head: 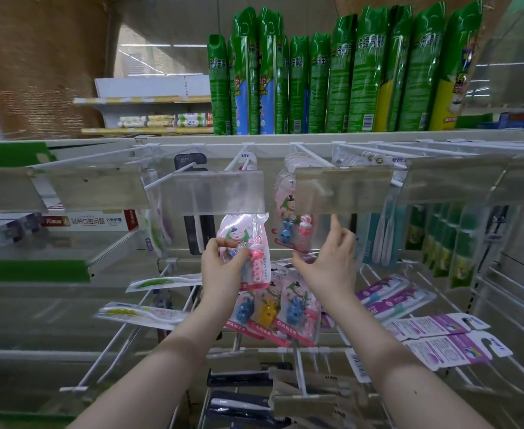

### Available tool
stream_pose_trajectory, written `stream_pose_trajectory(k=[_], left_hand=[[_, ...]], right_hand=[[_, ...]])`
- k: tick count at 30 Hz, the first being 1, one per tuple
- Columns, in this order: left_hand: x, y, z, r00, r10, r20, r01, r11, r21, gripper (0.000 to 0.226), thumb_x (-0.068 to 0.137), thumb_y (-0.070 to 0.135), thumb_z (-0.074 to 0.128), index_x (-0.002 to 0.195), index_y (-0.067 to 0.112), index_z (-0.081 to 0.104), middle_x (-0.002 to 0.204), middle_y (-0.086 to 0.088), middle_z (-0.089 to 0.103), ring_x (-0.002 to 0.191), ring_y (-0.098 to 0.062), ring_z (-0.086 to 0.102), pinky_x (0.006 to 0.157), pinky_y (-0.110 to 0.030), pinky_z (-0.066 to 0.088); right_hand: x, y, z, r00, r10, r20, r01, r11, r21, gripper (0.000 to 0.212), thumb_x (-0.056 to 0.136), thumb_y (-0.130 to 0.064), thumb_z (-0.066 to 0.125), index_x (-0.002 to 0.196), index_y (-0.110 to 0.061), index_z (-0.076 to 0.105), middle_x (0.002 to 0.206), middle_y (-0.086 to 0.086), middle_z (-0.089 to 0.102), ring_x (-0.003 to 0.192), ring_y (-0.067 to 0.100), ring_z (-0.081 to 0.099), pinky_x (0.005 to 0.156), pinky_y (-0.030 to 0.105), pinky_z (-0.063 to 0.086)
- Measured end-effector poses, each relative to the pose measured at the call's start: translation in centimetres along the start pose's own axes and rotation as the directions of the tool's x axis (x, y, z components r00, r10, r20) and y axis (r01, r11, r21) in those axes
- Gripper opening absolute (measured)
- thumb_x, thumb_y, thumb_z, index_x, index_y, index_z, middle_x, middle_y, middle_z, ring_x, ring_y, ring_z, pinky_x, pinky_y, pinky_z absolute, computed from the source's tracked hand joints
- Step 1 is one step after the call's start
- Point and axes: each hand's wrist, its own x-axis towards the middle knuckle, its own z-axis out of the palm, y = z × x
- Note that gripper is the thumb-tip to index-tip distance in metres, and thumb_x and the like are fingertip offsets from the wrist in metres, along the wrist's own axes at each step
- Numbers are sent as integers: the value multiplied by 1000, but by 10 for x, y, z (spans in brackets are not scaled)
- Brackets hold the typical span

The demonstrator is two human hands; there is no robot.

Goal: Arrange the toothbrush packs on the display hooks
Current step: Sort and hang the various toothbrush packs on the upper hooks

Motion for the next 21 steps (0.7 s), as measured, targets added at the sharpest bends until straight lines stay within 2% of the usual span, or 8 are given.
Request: stream_pose_trajectory(k=[3,4,8,9,12,16,18,21], left_hand=[[-2,-5,-3,1000,3,-23,-3,1000,12,20,83,13,68,87,19,49,105,-5,58,91,-29,66,70,-48,58],[-3,-5,-3,1000,-2,-20,2,1000,1,21,83,14,69,88,20,50,107,-6,58,92,-29,66,71,-49,58],[-11,-2,-3,1000,5,-11,-5,999,-47,22,85,13,67,94,16,47,102,0,55,80,-16,66,55,-30,57],[-12,-1,-3,1000,5,-7,-5,998,-64,21,86,13,67,93,17,47,100,1,55,80,-16,66,56,-32,57],[-16,-2,-4,1000,13,-2,-13,997,-73,18,87,18,65,89,22,47,98,-1,55,87,-23,65,73,-48,57],[-27,-1,-6,999,40,-15,-42,992,-119,11,93,20,55,89,23,46,91,0,53,84,-21,62,69,-35,56],[-32,-1,-8,999,53,-8,-54,991,-121,11,94,19,54,88,25,47,92,1,55,88,-24,64,71,-36,56],[-38,-3,-9,998,53,23,-49,990,-135,19,95,17,53,84,32,48,95,-2,58,87,-24,64,71,-40,57]], right_hand=[[-10,-2,0,1000,1,-4,-1,997,83,92,80,-46,67,148,-22,9,143,6,22,129,22,34,103,36,38],[-14,-4,-1,1000,-6,3,6,992,129,88,81,-44,66,147,-22,12,144,4,23,130,20,34,104,36,38],[-27,-19,-2,996,-36,79,7,940,340,70,85,-38,63,142,-26,24,140,-2,32,115,7,41,94,27,42],[-30,-22,-1,993,-41,110,-5,920,391,67,85,-40,63,140,-28,26,138,-3,36,116,8,44,95,30,44],[-38,-31,1,972,-41,231,-91,840,535,68,82,-45,65,137,-33,27,130,-7,44,114,11,49,95,38,49],[-48,-41,-3,939,-63,338,-171,768,617,67,85,-39,65,138,-35,25,118,-11,51,99,4,54,87,29,50],[-53,-44,-5,925,-62,376,-208,744,635,67,86,-36,65,139,-35,24,116,-11,54,94,1,55,86,30,52],[-58,-46,-6,910,-63,411,-252,703,666,57,88,-27,63,135,-33,30,108,-12,57,88,-1,58,71,19,52]])
